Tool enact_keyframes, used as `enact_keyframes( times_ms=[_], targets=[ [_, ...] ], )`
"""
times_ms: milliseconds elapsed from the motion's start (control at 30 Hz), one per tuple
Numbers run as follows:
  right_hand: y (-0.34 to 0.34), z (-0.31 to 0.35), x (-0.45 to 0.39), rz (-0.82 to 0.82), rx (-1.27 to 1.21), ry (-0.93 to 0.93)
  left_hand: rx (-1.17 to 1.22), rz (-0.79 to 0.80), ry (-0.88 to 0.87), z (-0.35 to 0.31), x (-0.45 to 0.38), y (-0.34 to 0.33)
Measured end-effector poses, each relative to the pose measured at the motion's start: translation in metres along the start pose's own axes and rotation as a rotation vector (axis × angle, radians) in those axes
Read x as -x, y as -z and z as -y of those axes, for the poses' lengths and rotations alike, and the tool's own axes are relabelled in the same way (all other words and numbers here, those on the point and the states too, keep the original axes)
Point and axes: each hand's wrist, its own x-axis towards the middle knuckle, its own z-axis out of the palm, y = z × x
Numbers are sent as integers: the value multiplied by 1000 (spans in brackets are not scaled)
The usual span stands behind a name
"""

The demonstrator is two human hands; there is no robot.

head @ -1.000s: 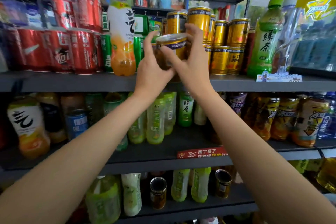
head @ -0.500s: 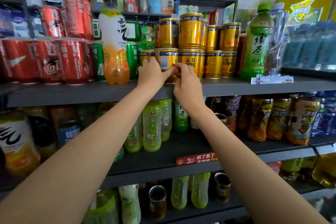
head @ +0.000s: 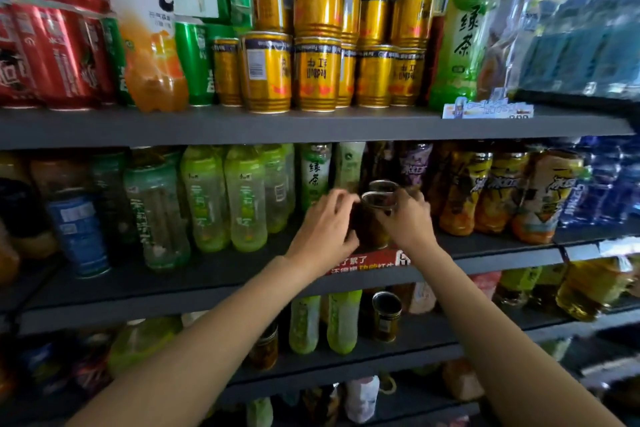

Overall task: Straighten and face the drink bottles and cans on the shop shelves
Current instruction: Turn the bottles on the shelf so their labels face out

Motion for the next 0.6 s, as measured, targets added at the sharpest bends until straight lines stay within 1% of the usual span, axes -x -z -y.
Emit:
enact_keyframes(
  times_ms=[33, 67, 100, 233, 300, 367, 433, 500, 600],
  targets=[
    [-3, -9, -5, 101, -6, -21, 14, 36, 66, -2, -4, -3],
    [-7, -14, -10, 159, -37, -10, 36, 51, 112, -3, -8, -7],
    [-11, -17, -14, 181, -79, 16, 57, 56, 143, -4, -13, -11],
    [-19, -21, -21, 127, -252, 47, 85, 122, 286, -9, -25, -30],
    [-19, -24, -19, 99, -285, 62, 96, 174, 376, -12, -25, -39],
    [-16, -26, -13, 42, -342, 142, 122, 180, 421, -14, -24, -46],
    [-7, -23, -3, -27, -454, 268, 136, 98, 376, -19, -22, -44],
    [9, -15, 9, -88, -567, 419, 194, -58, 320, -26, -15, -36],
    [48, 7, 22, -191, -650, 688, 378, -325, 222, -43, -7, -12]
  ],
)
